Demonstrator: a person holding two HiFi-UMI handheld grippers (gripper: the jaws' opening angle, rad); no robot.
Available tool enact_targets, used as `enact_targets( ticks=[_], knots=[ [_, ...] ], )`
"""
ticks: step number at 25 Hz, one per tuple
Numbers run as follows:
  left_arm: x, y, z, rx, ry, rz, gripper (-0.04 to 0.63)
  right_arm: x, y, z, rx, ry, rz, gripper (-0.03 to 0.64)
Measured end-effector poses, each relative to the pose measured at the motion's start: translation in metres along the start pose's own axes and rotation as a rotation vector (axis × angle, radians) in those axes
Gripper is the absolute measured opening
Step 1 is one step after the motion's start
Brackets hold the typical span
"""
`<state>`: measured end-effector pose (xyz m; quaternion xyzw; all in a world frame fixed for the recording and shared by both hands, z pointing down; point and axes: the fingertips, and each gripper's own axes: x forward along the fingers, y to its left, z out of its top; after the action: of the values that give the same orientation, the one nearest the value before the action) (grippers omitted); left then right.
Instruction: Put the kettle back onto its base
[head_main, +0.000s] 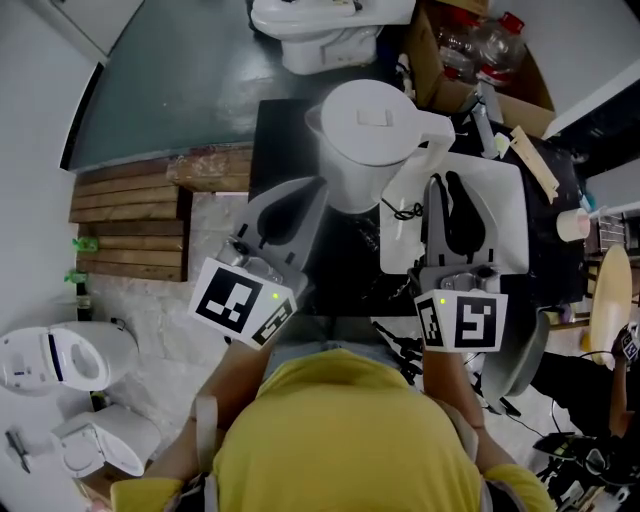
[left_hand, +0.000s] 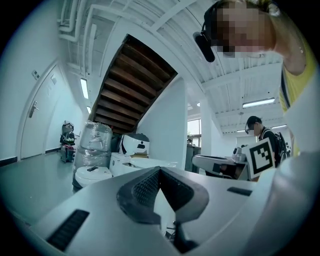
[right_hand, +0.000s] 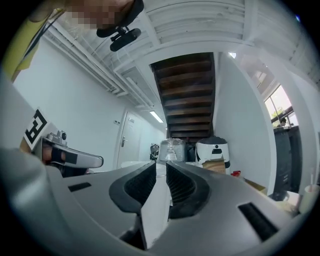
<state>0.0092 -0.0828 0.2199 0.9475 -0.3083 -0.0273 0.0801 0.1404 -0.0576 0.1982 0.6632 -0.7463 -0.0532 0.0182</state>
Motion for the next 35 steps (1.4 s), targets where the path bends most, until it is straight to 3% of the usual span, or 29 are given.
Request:
enact_targets(
  ticks=[6,16,35],
  knots=[
    [-0.007,-0.020,0.011,0.003,-0.013,0.006,0.002,-0.017,0.021,0.017,0.022,0.004,0.077,0.035],
    [-0.021,-0.060,0.026,0.001,-0.029,-0.013,0.002,-0.043,0.065,0.034,0.047,0.031,0.254,0.026],
    [-0.029,-0.103,0.027,0.030,-0.065,-0.048,0.002,-0.071,0.050,0.041,0.079,-0.009,0.295,0.017]
  ],
)
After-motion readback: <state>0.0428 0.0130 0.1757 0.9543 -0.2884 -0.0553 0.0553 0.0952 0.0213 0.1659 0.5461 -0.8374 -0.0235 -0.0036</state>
